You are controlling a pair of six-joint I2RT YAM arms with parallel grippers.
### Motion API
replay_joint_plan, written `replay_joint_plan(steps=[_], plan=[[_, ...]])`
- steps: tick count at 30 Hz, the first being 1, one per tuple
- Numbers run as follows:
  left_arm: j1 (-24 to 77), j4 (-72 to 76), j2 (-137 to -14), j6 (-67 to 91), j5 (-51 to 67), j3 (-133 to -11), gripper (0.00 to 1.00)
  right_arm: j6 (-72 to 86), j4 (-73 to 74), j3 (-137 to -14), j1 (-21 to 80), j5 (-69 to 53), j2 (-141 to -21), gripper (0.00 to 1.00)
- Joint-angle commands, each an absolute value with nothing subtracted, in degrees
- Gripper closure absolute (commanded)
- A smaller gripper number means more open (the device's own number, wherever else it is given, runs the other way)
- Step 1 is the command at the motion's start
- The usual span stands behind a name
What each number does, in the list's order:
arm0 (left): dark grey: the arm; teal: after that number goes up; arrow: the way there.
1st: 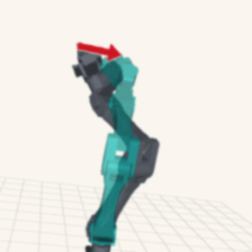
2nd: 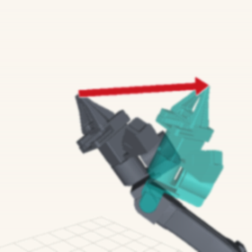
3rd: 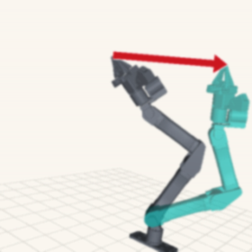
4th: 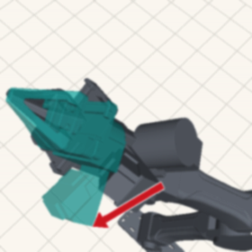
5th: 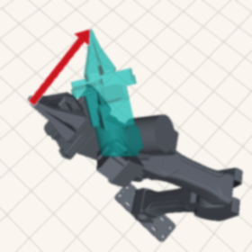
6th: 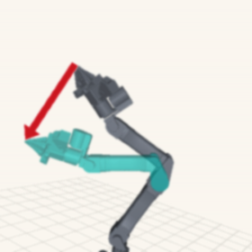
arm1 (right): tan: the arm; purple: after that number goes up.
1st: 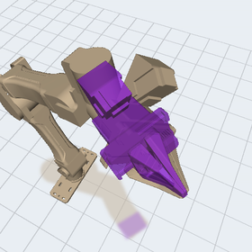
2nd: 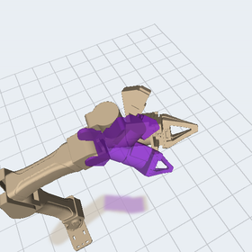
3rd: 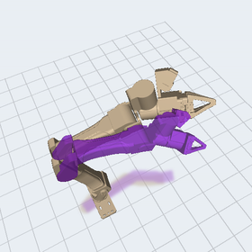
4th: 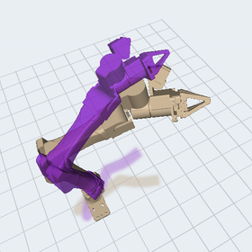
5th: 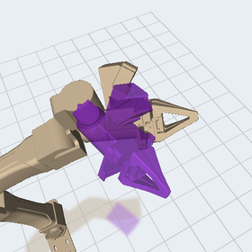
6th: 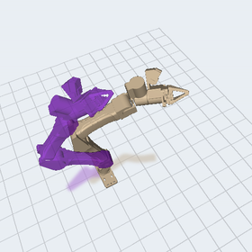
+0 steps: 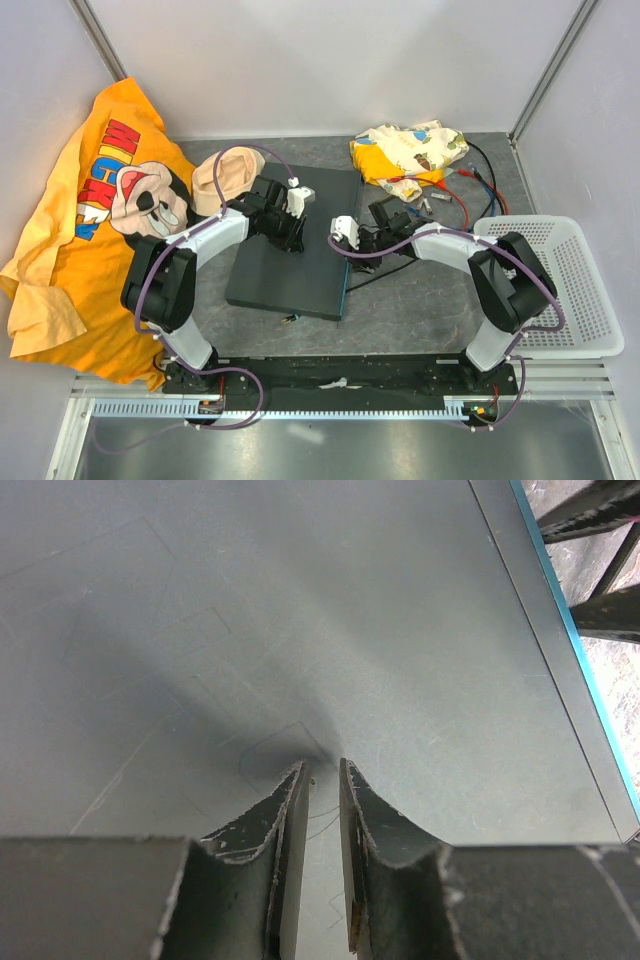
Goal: Pull the plug from the switch port
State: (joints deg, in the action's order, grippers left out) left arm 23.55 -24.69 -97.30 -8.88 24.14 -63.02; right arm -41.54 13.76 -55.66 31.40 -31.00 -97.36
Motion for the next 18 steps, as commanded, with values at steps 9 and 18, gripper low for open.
replay_joint_plan(steps=[9,18], plan=[[23.55,-31.11,-100.9,-10.37,19.42,-59.68,0.73,-42.01,11.16,-59.33,31.9,-34.19,-99.58,0.68],[23.47,-31.11,-101.25,-10.2,21.09,-59.5,0.73,-59.04,21.87,-59.68,30.94,-34.02,-99.67,1.0]])
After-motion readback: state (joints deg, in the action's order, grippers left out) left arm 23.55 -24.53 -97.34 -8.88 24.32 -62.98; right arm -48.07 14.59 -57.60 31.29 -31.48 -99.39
